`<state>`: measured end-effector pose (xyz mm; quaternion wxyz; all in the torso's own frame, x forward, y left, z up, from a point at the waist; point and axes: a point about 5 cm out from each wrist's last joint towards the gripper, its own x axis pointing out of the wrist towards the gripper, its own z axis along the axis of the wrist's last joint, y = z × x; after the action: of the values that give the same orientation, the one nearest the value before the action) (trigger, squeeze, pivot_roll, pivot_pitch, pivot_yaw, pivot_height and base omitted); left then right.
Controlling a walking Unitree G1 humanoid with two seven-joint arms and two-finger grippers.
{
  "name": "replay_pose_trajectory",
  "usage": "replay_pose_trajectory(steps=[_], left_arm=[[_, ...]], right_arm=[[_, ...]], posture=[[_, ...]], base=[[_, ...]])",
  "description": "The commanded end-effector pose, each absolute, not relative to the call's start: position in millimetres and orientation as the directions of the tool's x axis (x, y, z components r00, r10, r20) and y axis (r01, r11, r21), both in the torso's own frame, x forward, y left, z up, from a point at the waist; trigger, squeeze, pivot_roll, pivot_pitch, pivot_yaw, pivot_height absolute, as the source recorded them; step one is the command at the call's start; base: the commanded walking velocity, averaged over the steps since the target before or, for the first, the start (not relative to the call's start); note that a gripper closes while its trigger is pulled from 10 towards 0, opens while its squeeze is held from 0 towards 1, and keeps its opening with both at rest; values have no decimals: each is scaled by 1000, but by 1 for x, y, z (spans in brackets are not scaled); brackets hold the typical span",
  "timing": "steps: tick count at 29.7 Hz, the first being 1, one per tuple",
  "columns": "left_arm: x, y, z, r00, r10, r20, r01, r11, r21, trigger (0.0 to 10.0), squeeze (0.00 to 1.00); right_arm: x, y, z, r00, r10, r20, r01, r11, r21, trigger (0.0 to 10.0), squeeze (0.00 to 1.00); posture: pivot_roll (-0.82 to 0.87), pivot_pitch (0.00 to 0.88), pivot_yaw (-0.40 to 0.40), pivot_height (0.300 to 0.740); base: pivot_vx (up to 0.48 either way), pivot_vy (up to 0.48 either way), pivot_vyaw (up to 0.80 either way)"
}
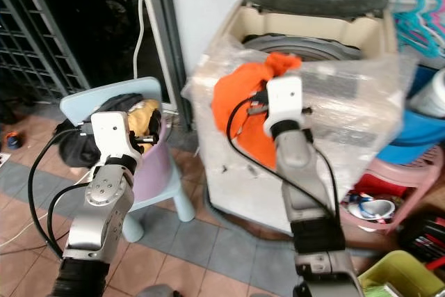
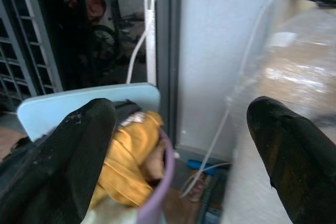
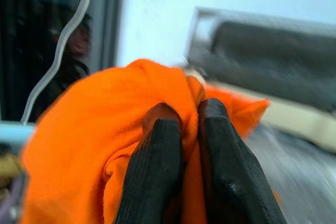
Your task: Clothes washing
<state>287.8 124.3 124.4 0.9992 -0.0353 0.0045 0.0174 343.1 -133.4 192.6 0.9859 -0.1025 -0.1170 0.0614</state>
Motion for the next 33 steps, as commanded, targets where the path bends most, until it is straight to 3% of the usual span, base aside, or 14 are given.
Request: replay_pose_trajectory(steps=[1, 15, 19, 24, 25, 26, 33], left_arm=[[289, 116, 125, 1000, 15, -12, -16, 996, -87, 10000, 0], [289, 112, 123, 1000, 11, -16, -12, 996, -90, 10000, 0], [289, 111, 123, 1000, 17, -15, -19, 995, -96, 10000, 0], [289, 110, 123, 1000, 20, -14, -21, 995, -99, 10000, 0], [290, 110, 124, 1000, 21, -14, -22, 995, -99, 10000, 0], [290, 109, 124, 1000, 24, -15, -25, 995, -101, 10000, 0], [288, 109, 123, 999, 34, -18, -36, 994, -104, 10000, 0]], right_arm=[[351, -135, 217, 936, 174, 306, -93, 961, -260, 10000, 0], [389, -125, 291, 893, 223, 391, -110, 950, -291, 10000, 0], [403, -146, 328, 885, 99, 455, 14, 971, -238, 10000, 0], [406, -162, 336, 887, -5, 461, 86, 984, -155, 10000, 0], [408, -166, 329, 902, -30, 430, 90, 989, -120, 10000, 153], [410, -167, 309, 933, -37, 358, 70, 994, -79, 10000, 1000], [411, -157, 246, 992, 10, 128, -2, 998, -63, 10000, 1000]], posture=[[-48, 0, 63, 740], [-50, 0, 39, 740], [-46, 0, 32, 740], [-41, 0, 35, 740], [-40, 0, 33, 740], [-38, 1, 29, 740], [-36, 4, 25, 740]], base=[[334, 300, -800], [323, 295, -626], [74, 65, -116], [0, 0, 0], [0, 0, 0], [0, 0, 0], [0, 0, 0]])
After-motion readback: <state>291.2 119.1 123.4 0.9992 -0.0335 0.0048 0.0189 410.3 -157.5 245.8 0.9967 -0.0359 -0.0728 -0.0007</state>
